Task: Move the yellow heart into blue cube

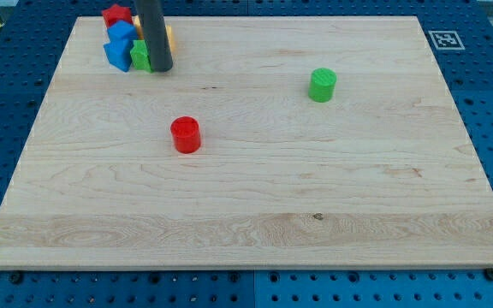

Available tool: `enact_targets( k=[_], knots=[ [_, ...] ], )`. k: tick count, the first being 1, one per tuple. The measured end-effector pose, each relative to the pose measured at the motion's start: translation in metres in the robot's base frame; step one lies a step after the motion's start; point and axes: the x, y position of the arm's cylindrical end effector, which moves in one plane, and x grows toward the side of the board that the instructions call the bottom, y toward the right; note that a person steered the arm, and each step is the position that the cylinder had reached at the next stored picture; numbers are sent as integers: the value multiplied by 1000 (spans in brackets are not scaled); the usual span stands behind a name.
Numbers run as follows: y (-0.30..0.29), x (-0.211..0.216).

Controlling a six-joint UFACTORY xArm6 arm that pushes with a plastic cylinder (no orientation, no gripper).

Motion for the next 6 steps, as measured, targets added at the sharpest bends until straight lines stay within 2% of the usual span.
enact_targets(
  k=[2, 3, 4, 6],
  knots=[
    [70, -15],
    [73, -39],
    [63, -59],
    [16, -59]
  ],
)
